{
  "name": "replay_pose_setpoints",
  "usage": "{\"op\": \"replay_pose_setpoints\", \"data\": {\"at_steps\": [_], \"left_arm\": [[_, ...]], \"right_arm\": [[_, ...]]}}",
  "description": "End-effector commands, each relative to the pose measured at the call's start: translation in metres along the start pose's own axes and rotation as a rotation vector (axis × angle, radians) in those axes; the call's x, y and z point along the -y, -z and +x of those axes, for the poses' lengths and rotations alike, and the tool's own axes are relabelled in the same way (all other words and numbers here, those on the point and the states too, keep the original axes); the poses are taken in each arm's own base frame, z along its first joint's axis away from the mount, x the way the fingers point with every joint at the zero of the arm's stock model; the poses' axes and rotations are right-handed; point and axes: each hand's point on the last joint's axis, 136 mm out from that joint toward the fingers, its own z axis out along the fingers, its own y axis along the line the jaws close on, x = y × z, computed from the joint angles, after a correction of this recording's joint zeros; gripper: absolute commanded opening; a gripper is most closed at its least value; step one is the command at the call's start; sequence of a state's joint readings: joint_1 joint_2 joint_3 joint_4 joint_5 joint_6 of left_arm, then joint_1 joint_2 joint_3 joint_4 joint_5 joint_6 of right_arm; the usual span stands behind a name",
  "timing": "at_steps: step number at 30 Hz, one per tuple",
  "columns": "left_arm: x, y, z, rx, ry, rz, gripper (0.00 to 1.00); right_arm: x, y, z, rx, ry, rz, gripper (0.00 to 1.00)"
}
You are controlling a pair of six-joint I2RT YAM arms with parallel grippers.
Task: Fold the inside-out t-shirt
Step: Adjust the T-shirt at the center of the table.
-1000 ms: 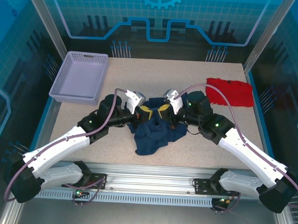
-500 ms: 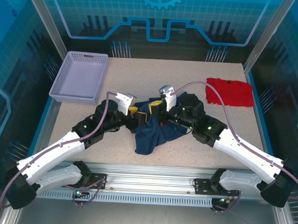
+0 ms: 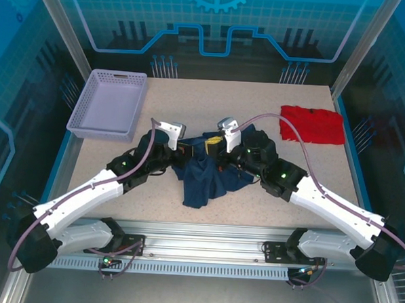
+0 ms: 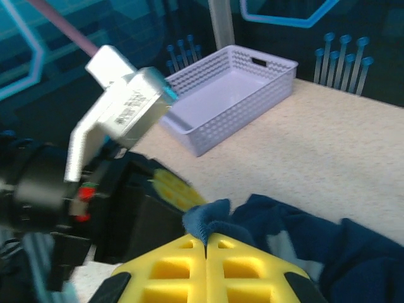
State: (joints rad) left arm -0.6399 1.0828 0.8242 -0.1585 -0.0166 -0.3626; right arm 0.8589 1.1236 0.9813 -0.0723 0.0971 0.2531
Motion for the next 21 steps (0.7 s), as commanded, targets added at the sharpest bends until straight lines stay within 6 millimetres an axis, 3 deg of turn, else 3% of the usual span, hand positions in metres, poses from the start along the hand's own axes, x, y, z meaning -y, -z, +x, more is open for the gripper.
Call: {"op": "replay_pose_setpoints", "data": {"at_steps": [1, 7, 11, 14, 17, 19, 21], "left_arm": [[0.052, 0.026, 0.0, -0.031, -0.026, 0.3, 0.01], [0.104, 0.083, 0.011, 0.036, -0.151, 0.686, 0.0], [0.117, 0.109, 0.009, 0.102, -0.184, 0.824, 0.0], [0.11, 0.105, 0.005, 0.111, -0.156, 0.812, 0.0], [0.09, 0.085, -0.003, 0.1, -0.089, 0.681, 0.0], [0.063, 0.063, -0.007, 0.075, -0.032, 0.486, 0.08], [0.032, 0.046, -0.006, 0.044, 0.009, 0.284, 0.11]], "right_arm": [[0.03, 0.006, -0.001, -0.013, 0.081, 0.2, 0.0], [0.054, 0.006, 0.013, -0.112, 0.119, 0.288, 0.0], [0.064, 0.006, 0.031, -0.213, 0.079, 0.243, 0.0], [0.066, 0.007, 0.042, -0.268, 0.015, 0.163, 0.0], [0.061, 0.009, 0.046, -0.273, -0.024, 0.081, 0.0], [0.055, 0.012, 0.042, -0.249, -0.036, 0.042, 0.0], [0.048, 0.015, 0.037, -0.214, -0.05, 0.006, 0.0]]}}
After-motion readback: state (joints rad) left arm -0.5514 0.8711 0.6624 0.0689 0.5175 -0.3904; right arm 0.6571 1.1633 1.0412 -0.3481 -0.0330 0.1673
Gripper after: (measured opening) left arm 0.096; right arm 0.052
